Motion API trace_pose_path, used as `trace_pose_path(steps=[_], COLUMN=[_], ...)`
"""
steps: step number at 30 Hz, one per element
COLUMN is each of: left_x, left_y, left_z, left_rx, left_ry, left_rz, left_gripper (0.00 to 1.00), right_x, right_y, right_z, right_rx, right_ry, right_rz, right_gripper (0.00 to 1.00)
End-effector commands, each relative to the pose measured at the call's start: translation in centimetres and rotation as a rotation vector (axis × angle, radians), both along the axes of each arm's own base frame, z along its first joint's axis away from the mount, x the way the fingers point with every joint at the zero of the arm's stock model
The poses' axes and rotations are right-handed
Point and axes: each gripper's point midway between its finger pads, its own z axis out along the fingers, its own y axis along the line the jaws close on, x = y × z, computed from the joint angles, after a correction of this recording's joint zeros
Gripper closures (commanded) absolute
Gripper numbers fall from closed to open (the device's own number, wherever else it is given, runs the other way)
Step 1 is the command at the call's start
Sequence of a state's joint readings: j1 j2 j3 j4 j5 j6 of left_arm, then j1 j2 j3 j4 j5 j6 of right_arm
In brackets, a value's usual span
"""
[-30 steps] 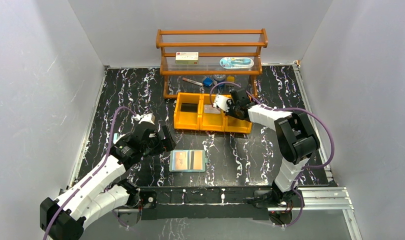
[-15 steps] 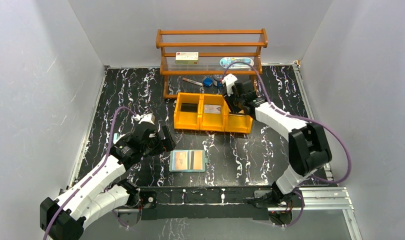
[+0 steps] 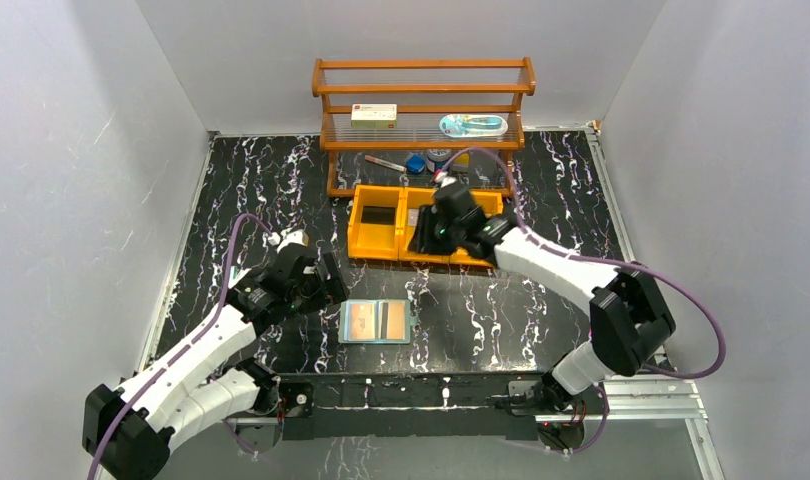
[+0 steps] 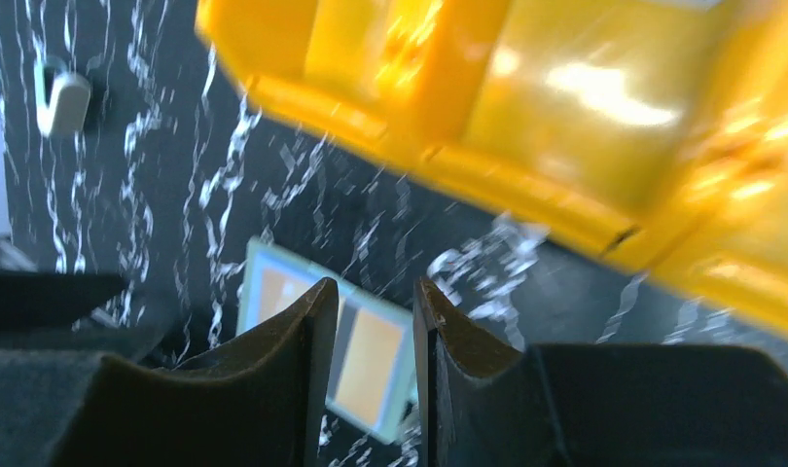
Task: Take the credit cards out of the card holder
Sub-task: Place the credit card in the storage box.
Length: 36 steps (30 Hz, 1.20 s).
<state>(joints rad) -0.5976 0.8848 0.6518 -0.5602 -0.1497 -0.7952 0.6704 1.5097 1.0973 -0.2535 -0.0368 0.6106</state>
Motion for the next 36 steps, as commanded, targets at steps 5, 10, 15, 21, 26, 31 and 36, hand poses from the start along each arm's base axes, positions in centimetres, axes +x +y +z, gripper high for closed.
trace_pose_path(steps=[5,10,15,21,26,31,36], left_x=[-0.2,-0.7,-1.4,-2.3,-2.9,-3.7,-3.8], left_y=[2.9,4.0,3.8,4.3,6.1,8.5,9.7], left_z=[-0.3,-1.1,-2.6,-4.1,-4.3,-3.9,-3.0], left_rx=[0.101,0.130,0.092,0.042,0.040,0.102,0.113], left_ry=[0.035,0.067,0.125,0.191,0.193,0.178,0.137], left_rz=[0.168,0.241,0.284,0.388,0.489,0.602,0.668], left_gripper=[0.02,0.02,0.02,0.02,0.02,0.02,0.02], right_x=[-6.1,-8.9,-11.1,-13.0,-13.6,-13.8,-14.1], right_y=[6.1,8.9,11.6,13.0,13.7,13.7,13.7], right_z=[-0.3,-2.6,-4.2,-7.6,-8.3,-9.4,-10.7], right_rx=[-0.016,-0.092,-0.155,-0.344,-0.376,-0.411,-0.438], right_ry=[-0.011,0.013,0.024,0.039,0.036,0.051,0.083], right_rz=[-0.059,0.026,0.134,0.174,0.165,0.160,0.165], right_gripper=[0.56,0.49,0.44,0.35,0.30,0.29,0.28])
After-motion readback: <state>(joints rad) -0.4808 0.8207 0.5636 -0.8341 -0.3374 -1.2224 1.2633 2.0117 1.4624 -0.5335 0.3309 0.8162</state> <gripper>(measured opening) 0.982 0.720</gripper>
